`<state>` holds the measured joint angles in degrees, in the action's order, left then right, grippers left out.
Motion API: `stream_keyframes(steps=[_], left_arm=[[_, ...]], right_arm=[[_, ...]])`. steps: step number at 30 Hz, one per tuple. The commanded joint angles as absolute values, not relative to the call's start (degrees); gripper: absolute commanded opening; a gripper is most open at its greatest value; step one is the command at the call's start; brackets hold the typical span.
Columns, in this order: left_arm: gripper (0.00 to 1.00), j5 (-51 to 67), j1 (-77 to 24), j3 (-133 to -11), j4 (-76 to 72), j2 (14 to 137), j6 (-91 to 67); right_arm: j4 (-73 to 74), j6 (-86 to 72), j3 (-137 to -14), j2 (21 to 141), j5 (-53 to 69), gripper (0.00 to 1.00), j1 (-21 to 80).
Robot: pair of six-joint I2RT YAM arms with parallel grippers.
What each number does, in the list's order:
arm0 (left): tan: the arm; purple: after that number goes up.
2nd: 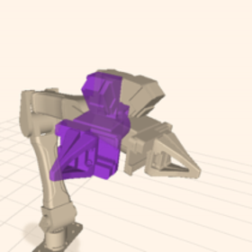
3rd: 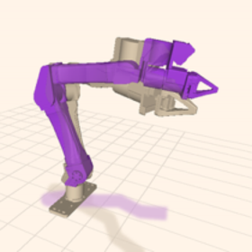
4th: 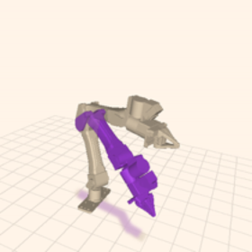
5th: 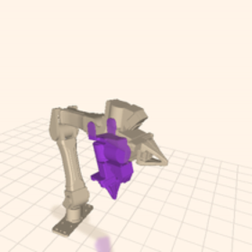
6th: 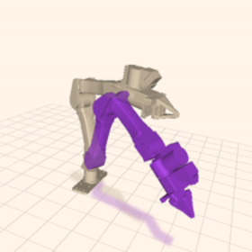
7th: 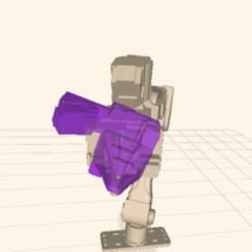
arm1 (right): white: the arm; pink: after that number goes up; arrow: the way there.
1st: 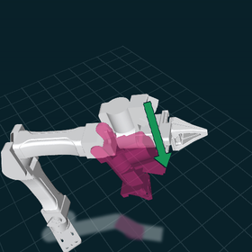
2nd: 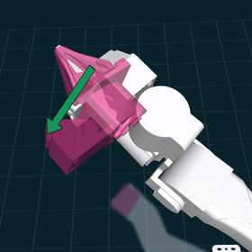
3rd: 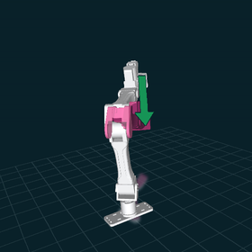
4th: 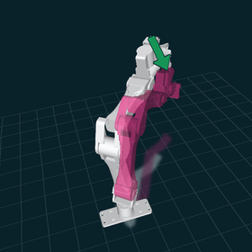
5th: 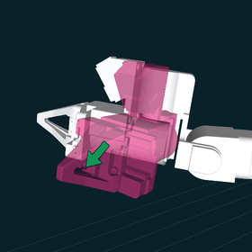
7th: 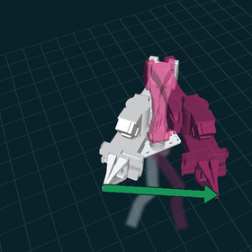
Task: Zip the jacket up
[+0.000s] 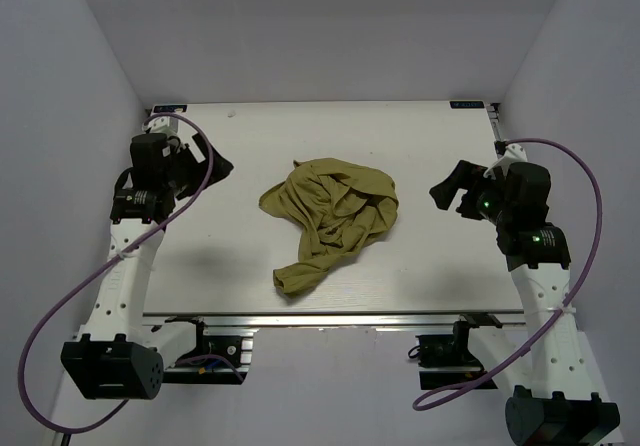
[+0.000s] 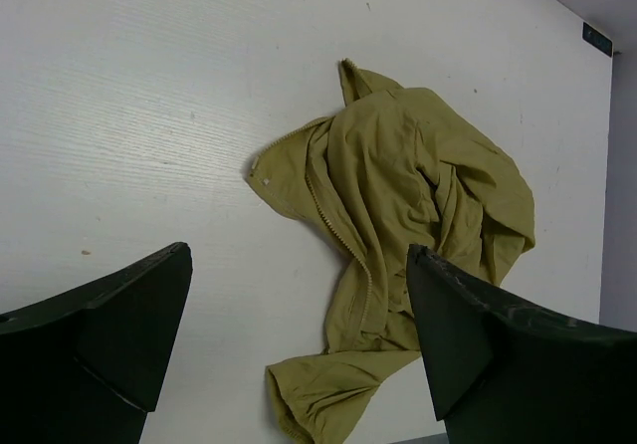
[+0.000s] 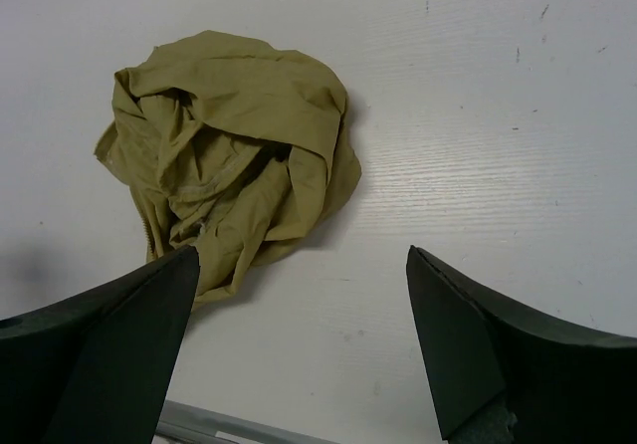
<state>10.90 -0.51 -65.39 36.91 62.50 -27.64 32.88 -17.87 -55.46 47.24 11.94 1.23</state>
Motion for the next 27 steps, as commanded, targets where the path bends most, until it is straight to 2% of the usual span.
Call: stream_keyframes(steps=[1,5,9,12,20,23,24,27], left_arm=[[0.98,13.62,-0.44,-64.69,35.25,62.40,-26.37],[0.98,15.91,-1.57,-62.23,29.82,64.15,-27.24],[0.98,9.43,-11.75,-63.98,27.78,70.56,-26.64],[0.98,6.95,-19.39,-67.93,26.20,77.76,-24.27],[0.98,6.24,-23.90,-78.83,26.28,98.50,-21.53],[0.97,10.35,-24.17,-82.52,24.79,105.02,-21.36],[0.96,10.81,-24.26,-83.66,24.26,106.25,-21.79],[0.81,10.37,-24.35,-87.08,23.47,110.47,-22.24]], right_arm=[[30.15,-17.66,-55.72,46.58,13.36,0.89,1.05],[26.56,-16.71,-53.36,45.18,16.69,0.89,1.05],[24.35,-16.79,-51.07,46.66,24.40,0.89,1.14],[24.25,-16.79,-50.28,50.70,25.23,0.89,1.23],[21.98,-17.30,-48.60,65.27,9.15,0.89,11.59],[19.08,-18.63,-50.27,73.35,3.88,0.89,16.07],[18.12,-18.89,-50.88,75.39,1.87,0.89,16.69],[16.35,-21.18,-54.57,84.53,-2.52,0.88,17.93]])
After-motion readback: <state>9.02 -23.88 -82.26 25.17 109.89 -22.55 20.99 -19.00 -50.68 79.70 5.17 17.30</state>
